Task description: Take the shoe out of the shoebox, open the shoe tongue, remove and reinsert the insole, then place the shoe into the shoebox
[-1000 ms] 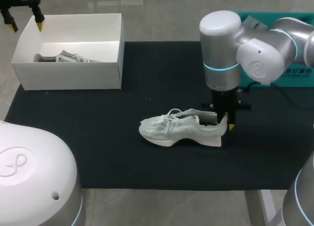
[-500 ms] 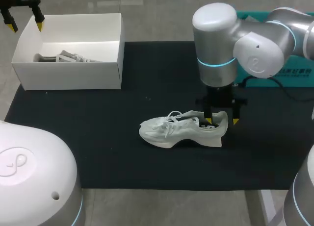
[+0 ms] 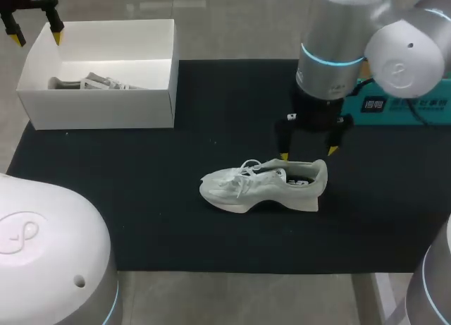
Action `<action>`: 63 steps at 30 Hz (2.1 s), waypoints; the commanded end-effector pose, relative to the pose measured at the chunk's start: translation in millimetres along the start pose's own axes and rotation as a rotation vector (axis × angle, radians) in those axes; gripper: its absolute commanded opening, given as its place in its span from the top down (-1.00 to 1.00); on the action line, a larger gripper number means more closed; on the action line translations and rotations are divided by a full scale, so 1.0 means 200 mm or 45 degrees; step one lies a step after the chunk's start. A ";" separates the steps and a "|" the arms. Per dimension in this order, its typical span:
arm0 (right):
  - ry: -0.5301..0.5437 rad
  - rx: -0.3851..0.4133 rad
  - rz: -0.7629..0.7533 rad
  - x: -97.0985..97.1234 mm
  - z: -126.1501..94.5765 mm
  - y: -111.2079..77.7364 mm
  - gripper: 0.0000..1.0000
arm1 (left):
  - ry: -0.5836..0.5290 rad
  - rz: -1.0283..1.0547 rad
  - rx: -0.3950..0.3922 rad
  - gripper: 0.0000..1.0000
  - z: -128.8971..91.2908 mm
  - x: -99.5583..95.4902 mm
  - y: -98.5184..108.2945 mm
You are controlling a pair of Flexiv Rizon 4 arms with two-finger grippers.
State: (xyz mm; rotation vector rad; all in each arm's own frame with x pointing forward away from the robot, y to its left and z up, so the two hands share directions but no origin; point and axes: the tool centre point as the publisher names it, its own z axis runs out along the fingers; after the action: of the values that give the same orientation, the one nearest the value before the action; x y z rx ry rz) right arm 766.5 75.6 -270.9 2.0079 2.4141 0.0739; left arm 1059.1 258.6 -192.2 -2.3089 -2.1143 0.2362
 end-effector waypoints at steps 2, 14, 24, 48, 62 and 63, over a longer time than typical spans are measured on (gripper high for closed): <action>0.454 0.059 -1.017 0.00 -0.10 -0.09 -1.00 | 0.001 0.002 0.006 -1.00 0.00 0.01 0.01; 0.454 0.059 -1.017 0.00 -0.10 -0.09 -1.00 | 0.001 0.002 0.006 -1.00 0.00 0.01 0.01; 0.454 0.059 -1.017 0.00 -0.10 -0.09 -1.00 | 0.001 0.002 0.006 -1.00 0.00 0.01 0.01; 0.314 -0.539 -1.532 -0.21 -0.01 -0.06 -1.00 | 0.001 0.002 0.006 -1.00 0.00 0.01 0.01; 0.298 -0.690 -1.497 -0.32 0.05 -0.06 -1.00 | 0.001 0.002 0.006 -1.00 0.00 0.01 0.01; 0.287 -0.763 -1.477 -0.35 0.06 -0.06 -1.00 | 0.001 0.002 0.006 -1.00 0.00 0.01 0.01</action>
State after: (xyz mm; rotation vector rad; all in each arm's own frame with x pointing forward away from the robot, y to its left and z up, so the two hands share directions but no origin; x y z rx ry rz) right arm 775.9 19.9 -274.4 0.2511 2.9024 0.7078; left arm 1059.0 258.6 -192.2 -2.3088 -2.1144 0.2362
